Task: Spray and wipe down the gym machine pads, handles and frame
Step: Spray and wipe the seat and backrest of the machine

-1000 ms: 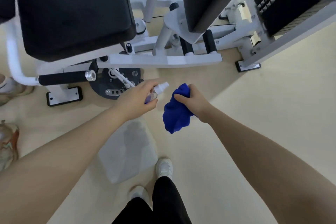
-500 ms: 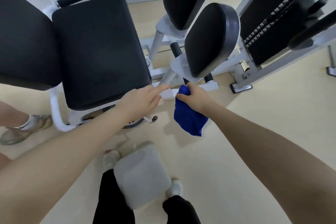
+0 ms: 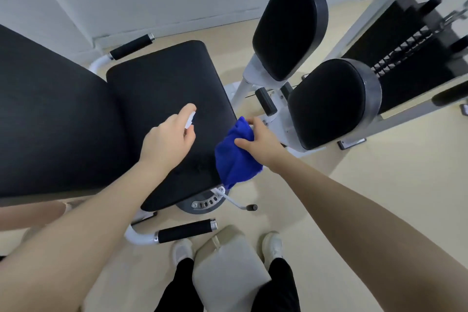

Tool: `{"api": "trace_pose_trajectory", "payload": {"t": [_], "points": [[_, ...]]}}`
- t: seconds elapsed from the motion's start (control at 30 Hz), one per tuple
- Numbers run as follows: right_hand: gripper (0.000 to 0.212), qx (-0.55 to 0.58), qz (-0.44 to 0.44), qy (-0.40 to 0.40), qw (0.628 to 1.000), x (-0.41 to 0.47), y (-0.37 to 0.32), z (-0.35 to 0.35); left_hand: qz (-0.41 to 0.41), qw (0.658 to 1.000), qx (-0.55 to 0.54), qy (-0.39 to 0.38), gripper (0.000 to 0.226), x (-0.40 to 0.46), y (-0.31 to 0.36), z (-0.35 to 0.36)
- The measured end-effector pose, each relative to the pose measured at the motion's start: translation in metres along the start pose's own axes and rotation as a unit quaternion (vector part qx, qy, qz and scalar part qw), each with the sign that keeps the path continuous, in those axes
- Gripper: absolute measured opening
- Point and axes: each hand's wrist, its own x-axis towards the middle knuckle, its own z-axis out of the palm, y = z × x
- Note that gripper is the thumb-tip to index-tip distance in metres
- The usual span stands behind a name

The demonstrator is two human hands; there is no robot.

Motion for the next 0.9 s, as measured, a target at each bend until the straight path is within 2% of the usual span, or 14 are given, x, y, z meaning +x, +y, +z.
{"api": "trace_pose_trajectory", "payload": {"t": [0.07, 0.17, 0.27, 0.33, 0.47, 0.57, 0.63, 0.77, 0.9], "points": [[0.034, 0.021, 0.002, -0.003, 1.0, 0.015, -0.008, 0.0, -0.07, 0.994, -0.082, -0.017, 0.033, 0.005, -0.009, 0.003], [0.021, 0.061, 0.002, -0.045, 0.997, 0.031, -0.017, 0.001, -0.151, 0.958, -0.236, -0.064, 0.027, 0.008, -0.013, 0.009], [0.021, 0.062, 0.001, -0.087, 0.994, 0.044, -0.024, 0.004, -0.188, 0.931, -0.306, -0.059, 0.031, 0.01, -0.017, 0.016], [0.02, 0.056, 0.002, -0.102, 0.993, 0.052, -0.028, 0.006, -0.192, 0.926, -0.323, -0.046, 0.036, 0.011, -0.022, 0.016], [0.016, 0.015, -0.005, -0.099, 0.995, 0.063, -0.041, 0.011, -0.166, 0.944, -0.283, -0.026, 0.042, 0.009, -0.041, 0.003], [0.037, -0.065, -0.038, -0.073, 0.994, 0.072, -0.057, 0.019, -0.133, 0.972, -0.194, -0.016, 0.039, 0.015, -0.053, -0.012], [0.047, -0.052, -0.085, -0.069, 0.993, 0.078, -0.073, 0.029, -0.124, 0.981, -0.146, -0.008, 0.04, 0.022, -0.058, -0.021], [0.024, -0.001, -0.135, -0.136, 0.981, 0.092, -0.11, 0.049, -0.13, 0.986, -0.105, -0.002, 0.057, 0.032, -0.061, -0.022], [0.019, 0.075, -0.151, -0.209, 0.963, 0.113, -0.123, 0.06, -0.155, 0.977, -0.147, -0.003, 0.058, 0.039, -0.059, -0.008]]}}
